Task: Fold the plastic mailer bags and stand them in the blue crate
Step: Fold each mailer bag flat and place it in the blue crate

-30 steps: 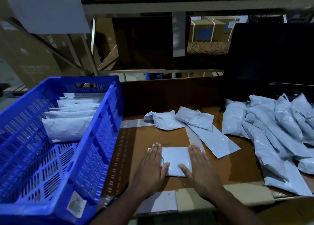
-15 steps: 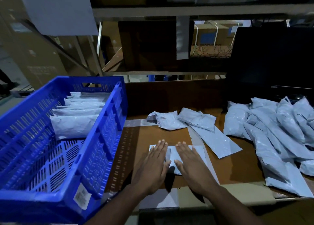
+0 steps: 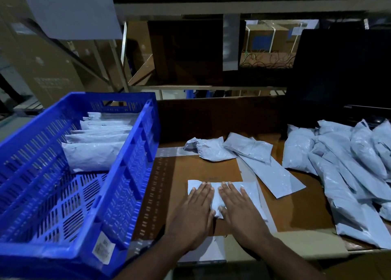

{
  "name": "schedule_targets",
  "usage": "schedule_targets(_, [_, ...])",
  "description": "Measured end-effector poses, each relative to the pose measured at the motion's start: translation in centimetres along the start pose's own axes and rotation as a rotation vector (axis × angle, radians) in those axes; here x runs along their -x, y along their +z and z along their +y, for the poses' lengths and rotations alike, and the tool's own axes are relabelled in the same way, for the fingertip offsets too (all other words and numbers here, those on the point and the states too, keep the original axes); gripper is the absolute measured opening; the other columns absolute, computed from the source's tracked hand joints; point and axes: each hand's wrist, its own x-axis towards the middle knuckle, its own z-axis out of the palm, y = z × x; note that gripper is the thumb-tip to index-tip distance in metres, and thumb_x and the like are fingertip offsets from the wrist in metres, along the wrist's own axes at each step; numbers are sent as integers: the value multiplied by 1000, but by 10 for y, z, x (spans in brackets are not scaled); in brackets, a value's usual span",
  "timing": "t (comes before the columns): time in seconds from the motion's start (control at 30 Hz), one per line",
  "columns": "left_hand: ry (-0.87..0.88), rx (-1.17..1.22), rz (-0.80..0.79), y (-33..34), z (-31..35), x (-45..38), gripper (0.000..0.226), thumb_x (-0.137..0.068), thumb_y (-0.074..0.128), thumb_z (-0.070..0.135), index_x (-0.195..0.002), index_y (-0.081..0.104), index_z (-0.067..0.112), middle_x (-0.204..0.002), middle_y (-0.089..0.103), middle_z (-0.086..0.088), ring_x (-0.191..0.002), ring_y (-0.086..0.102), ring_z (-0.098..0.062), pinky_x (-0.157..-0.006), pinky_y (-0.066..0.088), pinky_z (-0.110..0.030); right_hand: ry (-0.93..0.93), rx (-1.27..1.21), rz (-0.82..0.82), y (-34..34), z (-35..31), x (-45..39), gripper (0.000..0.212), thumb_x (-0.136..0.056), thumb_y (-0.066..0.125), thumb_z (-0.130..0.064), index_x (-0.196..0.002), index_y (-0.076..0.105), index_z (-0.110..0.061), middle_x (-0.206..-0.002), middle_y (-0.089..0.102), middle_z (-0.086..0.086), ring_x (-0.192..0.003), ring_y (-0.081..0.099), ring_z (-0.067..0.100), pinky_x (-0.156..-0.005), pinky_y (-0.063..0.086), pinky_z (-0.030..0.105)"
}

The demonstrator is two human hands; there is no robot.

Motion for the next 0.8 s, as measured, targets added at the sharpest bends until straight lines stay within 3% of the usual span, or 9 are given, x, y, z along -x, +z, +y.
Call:
schedule_targets(0.07, [7,-11,-2,1,2,1,60,-103,31,38,-155,38,10,-164,31,-7,-155,19,-17,-121,13,-39,13,-1,-20,-1,-1,2,67,-108,9,-41,-132,65,-14,-140,60,5,-132,54,20,-117,12,36])
schedule_targets(0.27, [-3,-28,-1,-1,2,-1,59,-105,27,40,-155,39,11,-164,33,-6,-154,21,-17,-125,14,-39,2,-25,-75,-6,0,0,53,-101,31,-43,-135,63,-19,-142,58,1,-135,51,16,-117,11,33])
schedule_targets(0.33, [-4,-7,-3,-2,5,2,59,-105,28,40,-155,38,11,-164,31,-6,-154,19,-16,-122,11,-37,-3,-36,-65,-4,-1,6,54,-104,27,-43,-139,60,-18,-146,55,1,-138,48,16,-115,16,35])
schedule_targets(0.43, [3,46,14,-10,4,2,61,-107,23,40,-162,17,14,-170,5,-1,-156,-3,-10,-125,-4,-33,-14,-13,-62,-9,0,4,69,-106,5,-50,-146,51,-17,-155,40,1,-142,41,15,-114,18,37])
schedule_targets(0.53, [-19,200,34,-24,5,2,63,-109,31,38,-162,2,24,-164,-17,13,-151,-19,1,-126,-6,-32,-87,-124,-12,-18,4,-1,76,-97,2,-61,-159,21,-20,-163,1,-8,-154,5,10,-123,-3,33])
schedule_targets(0.57, [-34,241,67,-28,6,4,63,-108,35,35,-162,3,27,-165,-17,16,-150,-19,3,-126,-6,-29,-98,-159,40,-21,3,-1,69,-100,12,-56,-158,23,-21,-164,3,-8,-154,4,11,-124,-4,33])
schedule_targets(0.63, [-72,274,168,-32,5,8,55,-107,39,31,-159,21,31,-168,4,16,-153,0,0,-125,7,-26,-74,-197,152,-27,-4,2,53,-103,36,-39,-152,41,-21,-162,27,-6,-150,24,14,-125,12,35])
schedule_targets(0.7, [-75,287,223,-30,3,12,37,-106,39,29,-141,49,31,-149,42,14,-138,37,-8,-114,33,-28,-76,-214,202,-25,-10,3,38,-100,49,-28,-135,61,-22,-140,55,-6,-130,48,15,-113,40,39])
schedule_targets(0.8, [-36,238,168,-21,1,16,30,-99,48,26,-125,60,31,-124,55,13,-117,51,-10,-95,47,-31,-44,-196,196,-18,-17,7,29,-92,66,-21,-122,70,-21,-121,67,-6,-112,59,13,-99,47,30])
